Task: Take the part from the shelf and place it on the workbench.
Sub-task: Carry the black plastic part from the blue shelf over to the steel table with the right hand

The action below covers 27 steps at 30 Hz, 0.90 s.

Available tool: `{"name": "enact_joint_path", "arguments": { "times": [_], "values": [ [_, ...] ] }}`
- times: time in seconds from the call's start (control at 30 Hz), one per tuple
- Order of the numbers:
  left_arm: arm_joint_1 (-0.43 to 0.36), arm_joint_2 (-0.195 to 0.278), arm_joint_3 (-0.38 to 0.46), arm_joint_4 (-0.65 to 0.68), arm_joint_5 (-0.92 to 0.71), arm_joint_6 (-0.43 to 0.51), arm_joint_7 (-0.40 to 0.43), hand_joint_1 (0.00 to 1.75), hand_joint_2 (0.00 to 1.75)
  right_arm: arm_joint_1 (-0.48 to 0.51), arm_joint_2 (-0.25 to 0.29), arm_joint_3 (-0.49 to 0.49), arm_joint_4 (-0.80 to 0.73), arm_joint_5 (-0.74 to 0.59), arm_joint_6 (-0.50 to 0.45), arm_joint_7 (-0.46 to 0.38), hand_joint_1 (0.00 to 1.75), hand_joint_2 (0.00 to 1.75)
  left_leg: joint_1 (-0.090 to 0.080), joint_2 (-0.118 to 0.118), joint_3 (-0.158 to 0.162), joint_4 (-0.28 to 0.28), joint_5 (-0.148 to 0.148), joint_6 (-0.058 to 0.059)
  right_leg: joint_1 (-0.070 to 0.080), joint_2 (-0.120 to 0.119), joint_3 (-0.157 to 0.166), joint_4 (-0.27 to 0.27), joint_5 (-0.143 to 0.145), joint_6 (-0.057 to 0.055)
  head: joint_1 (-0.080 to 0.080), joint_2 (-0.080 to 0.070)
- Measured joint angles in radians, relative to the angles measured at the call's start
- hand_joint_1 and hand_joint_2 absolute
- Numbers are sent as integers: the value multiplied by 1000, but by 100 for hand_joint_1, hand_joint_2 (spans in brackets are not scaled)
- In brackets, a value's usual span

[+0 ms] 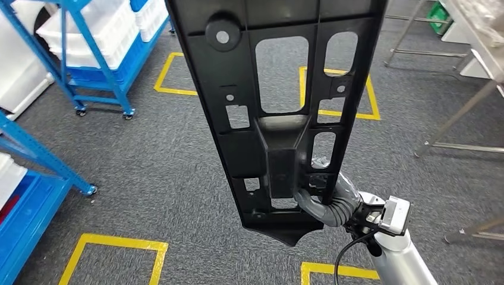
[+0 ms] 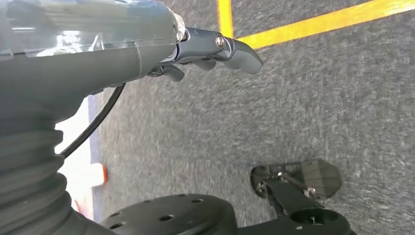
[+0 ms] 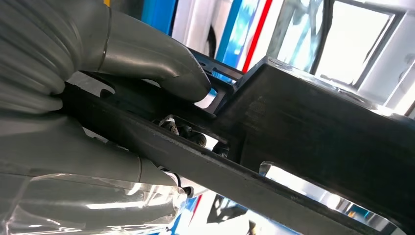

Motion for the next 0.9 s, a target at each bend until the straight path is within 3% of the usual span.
{"name": "enact_joint_path", "arguments": {
  "times": [0.03,0.07,0.17,0.23,0.3,0.37,0.43,0.47,0.5,0.53,0.6,0.67,0.73,0.8,0.83,0.9],
  "values": [
    [2,0,0,0,-8,-1,9,0,175,8,0,-1,-1,4,-7,-1,175,175,-1,12,0,0,-1,0,-1,-3,0,5,8,1,0,0],
    [2,0,0,0,-15,-2,17,0,175,17,0,-2,-4,10,-15,-1,175,175,-1,23,1,1,-3,-1,-2,-9,22,-31,31,1,0,0],
    [3,0,0,0,-16,-8,19,0,175,43,0,-6,-30,27,-34,-2,175,175,-7,52,8,2,-11,-11,6,-69,130,-225,101,-11,0,0],
    [5,0,0,0,-18,-11,1,0,175,57,0,-12,-48,30,-41,-2,175,175,-11,71,12,4,-17,-21,17,-84,149,-267,103,-23,0,0],
    [2,1,-1,0,-23,-14,-16,0,175,74,0,-21,-58,29,-45,-4,175,175,-10,83,17,5,-24,-32,16,-59,148,-270,107,-33,0,0],
    [-4,1,-2,0,-23,-17,-27,0,175,85,-1,-26,-65,28,-46,-8,175,175,-6,51,5,43,-53,-42,10,-37,151,-278,112,-45,0,0],
    [-8,2,-2,0,-23,-19,-39,0,175,91,-2,-27,-69,29,-48,-14,175,175,-3,3,-47,160,-116,-48,9,-15,152,-280,115,-54,0,0],
    [-10,2,-2,0,-22,-19,-45,0,175,95,-3,-27,-69,31,-48,-17,175,175,-3,-6,-80,229,-144,-49,10,-3,152,-280,115,-57,0,0],
    [-14,3,-2,0,-22,-20,-51,0,175,99,-3,-27,-68,32,-49,-18,175,175,-3,-10,-105,279,-158,-51,10,11,152,-279,115,-58,0,0],
    [-17,4,-2,0,-22,-20,-55,0,175,104,-3,-27,-68,34,-49,-19,175,175,-2,-12,-114,295,-151,-51,11,25,152,-278,115,-58,0,0],
    [-25,7,-2,0,-23,-20,-60,0,175,109,-3,-27,-68,37,-48,-21,175,175,1,-21,-81,214,-87,-50,10,53,153,-272,114,-56,0,0],
    [-29,12,-3,0,-26,-19,-62,0,175,109,-3,-27,-68,40,-48,-24,175,175,7,-66,-26,87,-33,-46,9,81,148,-262,112,-49,0,0],
    [-33,16,-3,0,-32,-16,-61,0,175,110,-3,-27,-67,45,-48,-27,175,175,8,-98,-2,30,-22,-39,7,104,139,-257,115,-36,0,0],
    [-37,18,-4,0,-38,-13,-60,0,175,114,-1,-27,-67,49,-48,-27,175,175,5,-83,0,22,-17,-26,3,121,132,-261,121,-21,0,0],
    [-39,19,-4,0,-39,-11,-59,0,175,115,0,-28,-67,49,-48,-27,175,175,5,-72,2,16,-12,-17,3,110,128,-258,118,-17,0,0],
    [-39,20,-4,0,-41,-10,-58,0,175,115,1,-30,-67,50,-49,-27,175,175,7,-47,5,3,-3,-4,5,58,99,-198,81,-11,0,0]
  ]
}}
